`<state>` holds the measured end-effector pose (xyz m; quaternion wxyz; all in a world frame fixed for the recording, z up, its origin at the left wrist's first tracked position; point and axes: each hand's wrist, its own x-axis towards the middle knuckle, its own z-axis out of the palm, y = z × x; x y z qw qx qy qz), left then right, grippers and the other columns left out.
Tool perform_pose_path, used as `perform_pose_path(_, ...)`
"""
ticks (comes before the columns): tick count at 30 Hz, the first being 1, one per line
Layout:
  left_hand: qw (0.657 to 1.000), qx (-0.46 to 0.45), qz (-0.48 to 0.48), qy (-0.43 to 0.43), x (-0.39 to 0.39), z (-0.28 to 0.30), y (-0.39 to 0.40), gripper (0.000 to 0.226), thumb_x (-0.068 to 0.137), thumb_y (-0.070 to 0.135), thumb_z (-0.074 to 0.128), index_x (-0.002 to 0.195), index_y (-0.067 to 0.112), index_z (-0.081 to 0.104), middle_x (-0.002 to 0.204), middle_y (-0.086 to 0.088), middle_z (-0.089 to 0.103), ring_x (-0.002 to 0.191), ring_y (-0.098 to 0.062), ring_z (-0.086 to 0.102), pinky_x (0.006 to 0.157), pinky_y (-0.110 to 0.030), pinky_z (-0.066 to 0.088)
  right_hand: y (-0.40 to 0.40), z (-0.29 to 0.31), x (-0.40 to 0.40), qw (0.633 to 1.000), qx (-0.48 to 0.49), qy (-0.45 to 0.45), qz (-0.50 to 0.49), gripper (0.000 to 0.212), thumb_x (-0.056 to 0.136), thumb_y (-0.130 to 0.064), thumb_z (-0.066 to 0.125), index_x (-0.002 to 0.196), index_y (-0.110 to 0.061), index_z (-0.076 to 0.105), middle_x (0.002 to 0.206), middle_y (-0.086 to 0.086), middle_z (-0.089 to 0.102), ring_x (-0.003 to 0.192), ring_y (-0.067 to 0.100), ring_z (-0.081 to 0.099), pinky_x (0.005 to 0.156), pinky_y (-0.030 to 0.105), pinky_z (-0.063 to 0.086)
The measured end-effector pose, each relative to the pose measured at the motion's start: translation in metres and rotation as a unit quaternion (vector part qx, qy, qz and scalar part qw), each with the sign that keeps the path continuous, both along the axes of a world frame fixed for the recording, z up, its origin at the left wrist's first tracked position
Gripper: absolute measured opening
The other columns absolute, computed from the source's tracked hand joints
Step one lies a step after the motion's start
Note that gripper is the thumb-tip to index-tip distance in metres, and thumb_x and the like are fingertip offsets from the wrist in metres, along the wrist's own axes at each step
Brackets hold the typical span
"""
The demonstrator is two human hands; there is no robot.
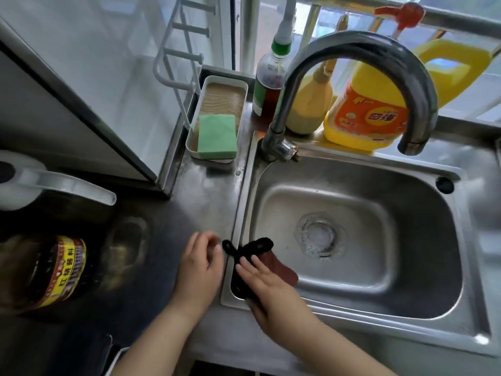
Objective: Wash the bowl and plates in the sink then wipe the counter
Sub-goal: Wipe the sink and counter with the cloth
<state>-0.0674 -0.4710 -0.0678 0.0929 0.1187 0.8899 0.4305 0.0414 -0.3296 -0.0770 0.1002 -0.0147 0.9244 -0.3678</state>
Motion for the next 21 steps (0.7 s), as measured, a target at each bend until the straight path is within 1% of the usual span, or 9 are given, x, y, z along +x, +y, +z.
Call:
perform_pose_path(3, 0.985, -0.128, -0.059, 0.097, -0.027, 0.003, 0.014, 0.041, 0.082, 0.033, 0.041, 0.107, 0.008, 0.060, 0.109, -0.011, 0.060, 0.103, -0.023, 0.051, 0.093, -0.032, 0.037, 0.004, 0.002, -0.022, 0.995, -0.058, -0.045, -0.073, 0.072, 0.088, -0.013, 0.056, 0.150, -0.019, 0.019, 0.156, -0.010, 0.001, 0.138, -0.003, 0.010, 0.105, 0.001, 0.006)
perform_pose_path(5, 0.968, -0.216, -0.098, 0.082, -0.046, 0.006, 0.020, 0.048, 0.086, 0.037, 0.042, 0.126, 0.013, 0.054, 0.136, -0.010, 0.049, 0.127, -0.031, 0.040, 0.108, -0.043, 0.028, 0.000, -0.002, -0.029, 0.989, -0.080, -0.063, -0.106, 0.071, 0.087, -0.004, 0.052, 0.150, -0.014, 0.019, 0.157, -0.002, 0.008, 0.141, 0.003, 0.013, 0.104, -0.001, 0.003)
perform_pose_path(7, 0.957, -0.256, -0.125, 0.046, -0.060, 0.004, 0.019, 0.051, 0.092, 0.040, 0.045, 0.140, 0.021, 0.041, 0.153, -0.003, 0.029, 0.141, -0.027, 0.021, 0.114, -0.045, 0.015, 0.003, -0.003, -0.017, 0.993, -0.057, -0.054, -0.084, 0.069, 0.080, 0.004, 0.048, 0.146, -0.010, 0.034, 0.153, 0.002, 0.026, 0.138, 0.009, 0.026, 0.107, 0.002, 0.008)
perform_pose_path(9, 0.955, -0.263, -0.139, 0.014, -0.064, -0.002, 0.017, 0.057, 0.093, 0.044, 0.047, 0.145, 0.027, 0.033, 0.158, 0.002, 0.016, 0.145, -0.023, 0.008, 0.116, -0.042, 0.007, 0.009, -0.002, 0.004, 0.999, -0.017, -0.013, -0.043, 0.064, 0.071, 0.004, 0.050, 0.134, -0.007, 0.052, 0.143, 0.006, 0.045, 0.130, 0.016, 0.044, 0.108, 0.009, 0.019)
perform_pose_path(12, 0.960, -0.242, -0.140, 0.007, -0.057, -0.011, 0.013, 0.062, 0.090, 0.051, 0.038, 0.148, 0.030, 0.027, 0.160, 0.006, 0.008, 0.146, -0.019, -0.003, 0.116, -0.036, -0.007, 0.006, -0.004, 0.013, 1.000, -0.013, 0.008, 0.000, 0.058, 0.071, -0.004, 0.038, 0.127, -0.009, 0.054, 0.135, 0.008, 0.054, 0.126, 0.024, 0.049, 0.107, 0.021, 0.030)
perform_pose_path(15, 0.965, -0.228, -0.127, 0.009, -0.055, -0.016, 0.013, 0.069, 0.082, 0.053, 0.034, 0.147, 0.032, 0.028, 0.159, 0.008, 0.008, 0.147, -0.017, -0.003, 0.115, -0.033, -0.009, 0.003, -0.012, -0.022, 0.999, -0.022, 0.024, -0.015, 0.066, 0.075, 0.000, 0.038, 0.141, -0.003, 0.041, 0.151, 0.004, 0.028, 0.139, 0.023, 0.027, 0.115, 0.023, 0.017)
perform_pose_path(17, 0.967, -0.220, -0.125, 0.012, -0.056, -0.017, 0.012, 0.067, 0.083, 0.053, 0.039, 0.147, 0.033, 0.028, 0.159, 0.009, 0.009, 0.147, -0.016, -0.003, 0.115, -0.032, -0.009, 0.012, -0.015, -0.049, 0.995, -0.048, -0.007, -0.081, 0.068, 0.085, -0.003, 0.040, 0.150, -0.016, 0.021, 0.153, -0.013, 0.003, 0.143, 0.007, 0.008, 0.118, 0.024, 0.005)
perform_pose_path(19, 0.968, -0.214, -0.131, 0.014, -0.057, -0.019, 0.012, 0.063, 0.090, 0.048, 0.049, 0.147, 0.034, 0.027, 0.159, 0.009, 0.008, 0.146, -0.014, -0.005, 0.114, -0.031, -0.010, 0.017, -0.014, -0.059, 0.987, -0.090, -0.029, -0.126, 0.064, 0.089, -0.011, 0.041, 0.150, -0.020, 0.022, 0.152, -0.018, 0.006, 0.143, 0.001, 0.010, 0.116, 0.017, 0.007)
perform_pose_path(21, 0.969, -0.206, -0.134, 0.012, -0.057, -0.020, 0.011, 0.063, 0.090, 0.042, 0.053, 0.146, 0.033, 0.027, 0.159, 0.009, 0.007, 0.146, -0.014, -0.006, 0.115, -0.032, -0.011, 0.010, -0.006, -0.045, 0.984, -0.125, -0.035, -0.118, 0.060, 0.086, -0.016, 0.039, 0.145, -0.014, 0.035, 0.151, -0.012, 0.020, 0.141, 0.003, 0.021, 0.113, 0.012, 0.014)
